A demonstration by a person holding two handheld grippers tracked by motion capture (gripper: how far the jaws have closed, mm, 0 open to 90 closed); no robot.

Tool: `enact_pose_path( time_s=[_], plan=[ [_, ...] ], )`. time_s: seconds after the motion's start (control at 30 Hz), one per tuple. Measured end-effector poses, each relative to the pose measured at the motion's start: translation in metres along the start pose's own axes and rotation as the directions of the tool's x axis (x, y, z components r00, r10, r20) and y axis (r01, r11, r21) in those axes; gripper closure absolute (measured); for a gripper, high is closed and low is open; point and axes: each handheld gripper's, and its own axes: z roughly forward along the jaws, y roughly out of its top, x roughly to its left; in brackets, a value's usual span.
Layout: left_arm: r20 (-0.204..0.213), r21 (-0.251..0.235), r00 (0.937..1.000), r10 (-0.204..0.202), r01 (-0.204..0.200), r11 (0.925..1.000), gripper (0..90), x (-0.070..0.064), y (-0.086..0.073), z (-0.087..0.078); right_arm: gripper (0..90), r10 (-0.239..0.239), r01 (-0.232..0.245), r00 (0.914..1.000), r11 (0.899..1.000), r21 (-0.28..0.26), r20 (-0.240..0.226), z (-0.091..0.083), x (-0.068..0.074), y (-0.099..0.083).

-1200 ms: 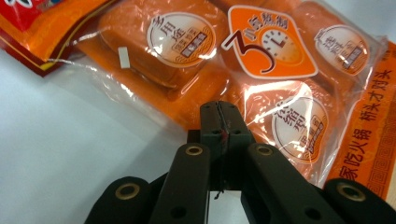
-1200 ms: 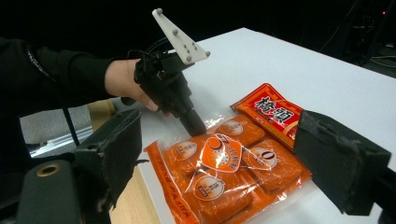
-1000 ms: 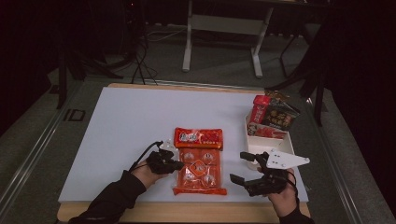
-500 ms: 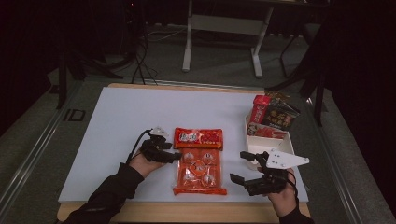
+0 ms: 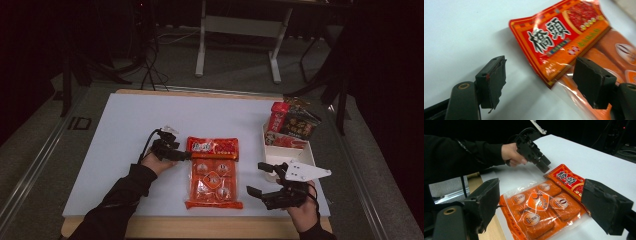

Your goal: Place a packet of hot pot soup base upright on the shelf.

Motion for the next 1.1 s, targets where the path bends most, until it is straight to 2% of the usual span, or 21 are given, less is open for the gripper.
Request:
enact_pose_path(
  time_s=[0.03, 0.13, 0.23, 0.3, 0.33, 0.37, 0.43, 0.47, 0.53, 0.6, 0.63, 0.7, 0.77, 0.8, 0.9, 1.03, 1.1],
  plan=[
    [0.000, 0.000, 1.0000, 0.000, 0.000, 1.0000, 29.5, 0.000, 0.000, 0.000, 15.4, 0.000, 0.000, 1.0000, 1.000, 0.000, 0.000, 0.000, 0.000, 0.000],
    [0.001, 0.029, 1.0000, -0.001, 0.001, 0.9996, 31.8, 0.002, 0.002, 0.015, 15.4, 0.003, -0.002, 1.0000, 1.000, 0.003, -0.002, 0.000, 0.000, 0.000],
    [-0.017, 0.011, 0.9998, 0.008, -0.008, 0.9999, 34.3, 0.000, 0.005, 0.020, 15.4, 0.005, -0.005, 1.0000, 1.000, 0.002, -0.002, 0.000, 0.000, -0.001],
    [-0.010, 0.006, 0.9999, 0.004, -0.004, 1.0000, 38.3, 0.001, 0.007, 0.023, 15.4, 0.007, -0.007, 1.0000, 1.000, 0.001, -0.004, -0.001, -0.001, -0.001],
    [0.028, 0.010, 0.9996, -0.006, 0.005, 0.9999, 43.1, 0.002, 0.008, 0.024, 15.4, 0.009, -0.009, 1.0000, 1.000, 0.004, -0.003, -0.001, -0.001, -0.001],
    [0.045, 0.012, 0.9990, -0.007, 0.007, 0.9999, 48.6, 0.002, 0.009, 0.025, 15.4, 0.010, -0.010, 0.9999, 1.000, 0.004, -0.005, 0.000, -0.001, -0.002],
    [0.071, 0.026, 0.9975, -0.003, 0.001, 0.9997, 53.8, 0.001, 0.012, 0.028, 15.4, 0.011, -0.011, 0.9999, 1.000, 0.004, -0.006, 0.000, -0.002, -0.001],
    [0.073, 0.028, 0.9974, -0.004, 0.002, 0.9996, 58.5, -0.001, 0.013, 0.030, 15.4, 0.009, -0.009, 0.9999, 1.000, 0.004, -0.006, 0.000, -0.002, -0.001],
    [0.103, 0.041, 0.9946, -0.014, 0.010, 0.9991, 68.5, -0.004, 0.014, 0.034, 15.4, 0.007, -0.007, 1.0000, 1.000, 0.000, -0.006, 0.000, -0.002, -0.001],
    [0.108, 0.049, 0.9941, -0.008, 0.003, 0.9988, 79.5, -0.009, 0.016, 0.036, 15.4, 0.004, -0.004, 1.0000, 1.000, -0.006, -0.005, 0.000, -0.003, -0.001],
    [0.102, 0.051, 0.9948, 0.000, -0.006, 0.9987, 87.7, -0.013, 0.017, 0.035, 15.4, -0.003, 0.003, 1.0000, 1.000, -0.008, 0.000, 0.000, -0.004, -0.001],
    [0.079, 0.037, 0.9960, 0.043, -0.046, 0.9982, 88.9, -0.019, 0.018, 0.032, 16.2, -0.016, 0.016, 0.9992, 1.000, 0.007, 0.036, 0.000, -0.006, -0.001],
    [0.089, 0.007, 0.9956, 0.030, -0.031, 0.9995, 89.1, -0.019, 0.018, 0.025, 16.1, -0.006, 0.006, 0.9991, 1.000, -0.002, 0.043, -0.001, -0.008, 0.000],
    [0.094, -0.005, 0.9952, 0.029, -0.029, 0.9996, 89.2, -0.020, 0.019, 0.021, 16.1, -0.007, 0.008, 0.9980, 1.000, -0.003, 0.063, -0.001, -0.009, 0.000],
    [0.101, -0.040, 0.9940, 0.042, -0.038, 0.9985, 89.2, -0.024, 0.020, 0.008, 15.5, 0.007, -0.007, 0.9972, 1.000, -0.006, 0.074, -0.002, -0.011, 0.000],
    [0.106, -0.092, 0.9902, 0.092, -0.082, 0.9923, 89.2, -0.034, 0.024, -0.009, 14.9, 0.017, -0.016, 0.9961, 1.000, -0.002, 0.086, -0.002, -0.014, 0.003],
    [0.110, -0.113, 0.9873, 0.115, -0.102, 0.9883, 89.3, -0.038, 0.027, -0.018, 13.9, 0.020, -0.019, 0.9940, 1.000, -0.007, 0.108, -0.002, -0.015, 0.006]
  ],
)
